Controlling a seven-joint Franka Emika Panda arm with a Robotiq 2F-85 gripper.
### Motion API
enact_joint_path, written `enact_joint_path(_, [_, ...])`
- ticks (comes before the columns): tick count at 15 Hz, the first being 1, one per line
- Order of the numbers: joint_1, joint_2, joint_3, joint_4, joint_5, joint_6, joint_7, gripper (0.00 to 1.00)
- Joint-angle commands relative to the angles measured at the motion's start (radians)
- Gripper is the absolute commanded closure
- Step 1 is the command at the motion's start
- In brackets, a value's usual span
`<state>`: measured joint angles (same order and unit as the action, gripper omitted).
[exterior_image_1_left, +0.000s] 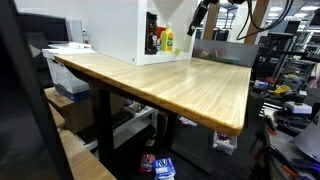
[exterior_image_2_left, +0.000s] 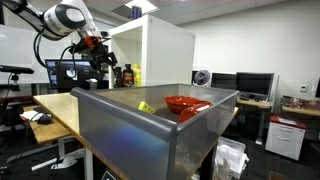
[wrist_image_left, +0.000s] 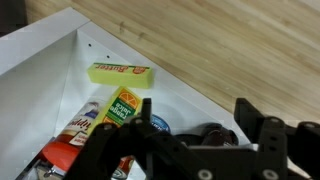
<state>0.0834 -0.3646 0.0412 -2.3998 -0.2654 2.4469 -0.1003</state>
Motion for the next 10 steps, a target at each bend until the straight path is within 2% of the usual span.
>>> enact_joint_path(1, [-0.029, 0.013, -0.011, -0.018, -0.029, 0.098, -0.062, 0.44])
enact_joint_path(3, [-0.035, 0.04, -0.015, -0.012, -0.035, 0.123, -0.091, 0.58])
enact_joint_path(7, [-0.043, 0.058, -0.027, -0.01, -0.06, 0.132, -0.167, 0.8])
enact_joint_path(10, [-0.062, 0.072, -0.029, -0.004, -0.105, 0.143, -0.177, 0.95])
